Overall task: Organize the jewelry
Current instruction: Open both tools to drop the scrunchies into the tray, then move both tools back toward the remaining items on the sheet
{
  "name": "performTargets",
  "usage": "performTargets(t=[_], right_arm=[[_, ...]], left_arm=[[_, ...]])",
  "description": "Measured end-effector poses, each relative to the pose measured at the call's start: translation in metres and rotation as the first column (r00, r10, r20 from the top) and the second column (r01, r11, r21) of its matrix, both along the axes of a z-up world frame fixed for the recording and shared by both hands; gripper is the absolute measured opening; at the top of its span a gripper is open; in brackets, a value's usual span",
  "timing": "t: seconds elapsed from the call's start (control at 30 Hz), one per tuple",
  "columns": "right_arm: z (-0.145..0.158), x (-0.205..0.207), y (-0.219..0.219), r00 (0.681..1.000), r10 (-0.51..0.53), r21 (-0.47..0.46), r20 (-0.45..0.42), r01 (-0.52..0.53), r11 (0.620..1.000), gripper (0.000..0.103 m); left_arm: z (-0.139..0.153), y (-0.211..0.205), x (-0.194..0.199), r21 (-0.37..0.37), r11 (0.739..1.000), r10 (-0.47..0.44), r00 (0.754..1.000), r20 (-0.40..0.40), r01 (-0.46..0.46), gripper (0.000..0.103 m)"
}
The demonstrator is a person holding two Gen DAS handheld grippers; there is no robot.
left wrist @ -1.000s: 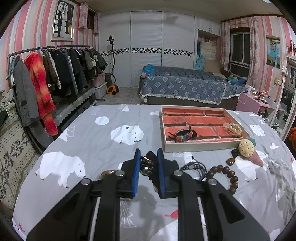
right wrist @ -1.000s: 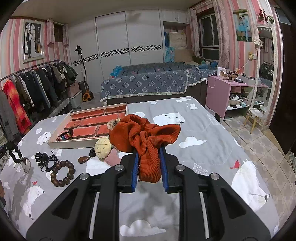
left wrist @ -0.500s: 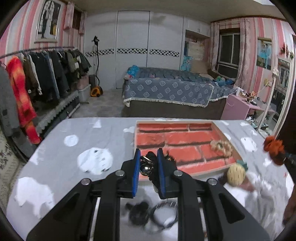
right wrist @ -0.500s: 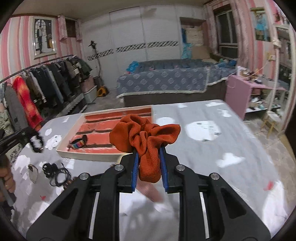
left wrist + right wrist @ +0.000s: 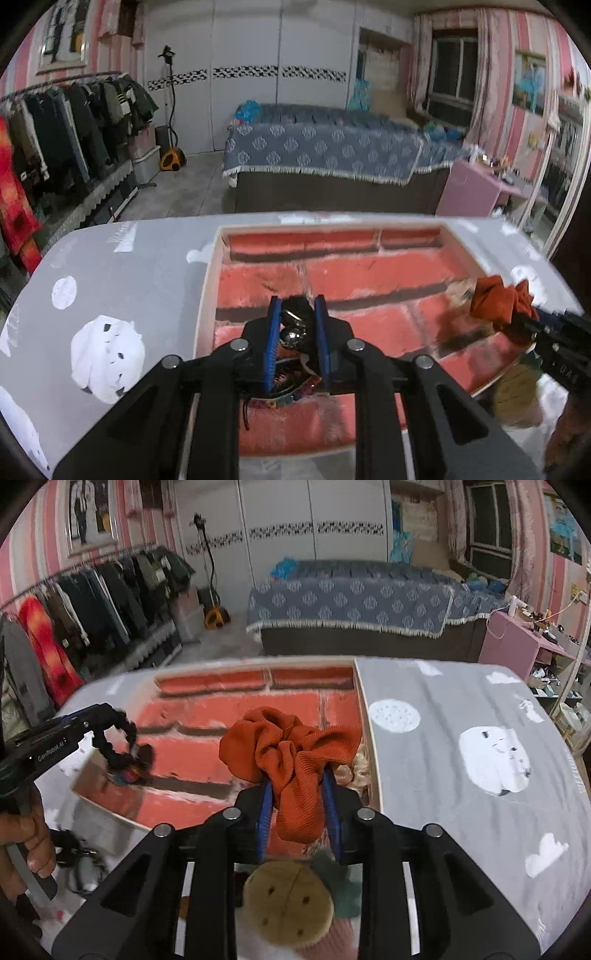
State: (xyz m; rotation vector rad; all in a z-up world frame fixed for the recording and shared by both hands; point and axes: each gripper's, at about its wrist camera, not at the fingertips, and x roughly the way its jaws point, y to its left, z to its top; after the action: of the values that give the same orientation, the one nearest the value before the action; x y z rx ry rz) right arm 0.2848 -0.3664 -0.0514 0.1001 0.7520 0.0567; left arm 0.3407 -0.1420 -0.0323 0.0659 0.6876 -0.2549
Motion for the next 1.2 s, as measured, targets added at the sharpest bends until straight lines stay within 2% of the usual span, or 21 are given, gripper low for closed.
performTargets(t=[0.07,0.1,0.13,0.17,0.23,0.3,0.37,0.47,0.63,0.7,0.8,0.97,1.1,1.2], right_arm=[[-0.01,0.01,0.003,1.0,0.004,-0.031,-0.028,-0.005,1.0,0.032],[-0.013,0.011,0.003,0.999,0.003,-0.037,-0.036,-0.005,0.999,0.039],[-0.016,0.014,0.004,0.999,0.004,-0.045,-0.045,-0.006,0.999,0.041],[-0.018,0.015,0.004,0.999,0.005,-0.052,-0.053,-0.008,0.999,0.042],[-0.019,0.013,0.004,0.998,0.012,-0.053,-0.056,-0.015,0.998,0.051],[-0.014,0.006,0.001,0.999,0.017,-0.053,-0.043,-0.019,0.998,0.062],[-0.006,-0.003,-0.005,1.0,0.011,-0.057,-0.027,-0.012,0.998,0.072],[0.009,-0.022,-0.016,1.0,0.007,-0.058,0.004,-0.006,0.998,0.077],[0.032,-0.077,-0.037,0.994,-0.019,-0.068,0.109,0.027,0.997,0.081],[0.035,-0.108,-0.047,0.987,-0.041,-0.047,0.158,0.05,0.998,0.083],[0.03,-0.144,-0.056,0.977,-0.08,-0.017,0.2,0.085,0.996,0.083],[0.015,-0.2,-0.05,0.966,-0.092,-0.024,0.243,0.101,0.995,0.086],[0.005,-0.231,-0.039,0.956,-0.098,-0.025,0.275,0.109,0.994,0.087],[-0.01,-0.243,-0.032,0.957,-0.117,-0.008,0.264,0.124,0.992,0.087]], left_arm=[[-0.009,-0.001,0.002,0.023,1.0,-0.009,1.0,-0.015,0.01,0.022],[-0.011,-0.001,0.003,0.03,0.999,-0.011,1.0,-0.023,0.012,0.022],[-0.011,0.0,0.003,0.031,0.999,-0.009,1.0,-0.025,0.01,0.027],[-0.01,0.001,0.004,0.03,1.0,-0.005,1.0,-0.028,0.006,0.041],[-0.003,0.006,0.0,0.022,1.0,0.006,1.0,-0.009,-0.006,0.059],[0.009,0.013,-0.006,0.014,1.0,0.013,1.0,0.017,-0.013,0.061],[0.02,0.02,-0.013,0.009,1.0,0.015,0.999,0.029,-0.015,0.068],[0.035,0.035,-0.031,0.035,0.998,0.052,0.996,0.071,-0.055,0.068],[0.055,0.08,-0.086,0.004,0.997,0.076,0.986,0.148,-0.078,0.07],[0.056,0.102,-0.115,-0.022,0.994,0.108,0.977,0.184,-0.106,0.075],[0.041,0.123,-0.159,-0.005,0.985,0.169,0.96,0.224,-0.173,0.081],[0.01,0.128,-0.218,0.044,0.981,0.172,0.949,0.262,-0.19,0.082],[-0.006,0.124,-0.239,0.037,0.983,0.162,0.948,0.275,-0.179,0.082],[-0.011,0.124,-0.247,0.039,0.985,0.153,0.948,0.279,-0.171,0.083]])
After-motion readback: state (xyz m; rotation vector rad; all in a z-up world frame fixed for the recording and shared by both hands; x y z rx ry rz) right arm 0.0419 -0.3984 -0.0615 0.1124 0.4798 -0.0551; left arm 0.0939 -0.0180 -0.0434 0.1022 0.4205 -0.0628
